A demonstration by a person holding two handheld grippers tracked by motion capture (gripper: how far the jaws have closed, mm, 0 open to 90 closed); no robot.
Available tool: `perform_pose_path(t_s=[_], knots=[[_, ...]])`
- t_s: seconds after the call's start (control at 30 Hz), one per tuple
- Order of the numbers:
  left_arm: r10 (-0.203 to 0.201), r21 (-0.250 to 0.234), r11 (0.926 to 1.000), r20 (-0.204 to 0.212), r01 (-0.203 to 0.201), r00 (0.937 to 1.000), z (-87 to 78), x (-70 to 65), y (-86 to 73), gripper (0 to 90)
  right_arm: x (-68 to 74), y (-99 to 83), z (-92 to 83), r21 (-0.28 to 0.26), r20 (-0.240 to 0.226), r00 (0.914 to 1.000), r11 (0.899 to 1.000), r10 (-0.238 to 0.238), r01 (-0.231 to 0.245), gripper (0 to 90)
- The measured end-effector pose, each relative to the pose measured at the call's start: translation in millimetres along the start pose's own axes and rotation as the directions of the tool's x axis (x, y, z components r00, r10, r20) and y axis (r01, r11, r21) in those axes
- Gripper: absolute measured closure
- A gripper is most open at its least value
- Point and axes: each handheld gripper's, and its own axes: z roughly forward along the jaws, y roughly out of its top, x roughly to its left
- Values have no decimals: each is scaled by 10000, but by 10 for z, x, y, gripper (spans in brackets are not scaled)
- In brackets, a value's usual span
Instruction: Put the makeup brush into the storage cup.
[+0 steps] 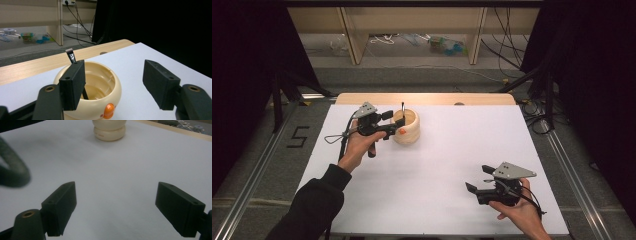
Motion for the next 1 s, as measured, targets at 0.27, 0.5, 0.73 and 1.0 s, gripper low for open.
perform_pose_path(t_s=[0.27, 0.5, 0.73, 1.0], knots=[[102, 317, 9994, 293, -111, 9995, -50, -79, -38, 285, 5, 4, -9, -7, -23, 9999, 9999, 116, -116, 182], [182, 462, 9987, 472, -204, 9987, -109, -146, -43, 260, 4, 2, -4, -9, -6, 10000, 10000, 36, -36, 182], [230, 442, 9987, 613, -257, 9979, -170, -190, -72, 261, 9, 3, -12, -12, 46, 9999, 9999, 109, -109, 182], [143, 553, 9983, 702, -182, 9974, -238, -236, -120, 251, 8, 2, -6, -46, 75, 10000, 10000, 40, -40, 181]])
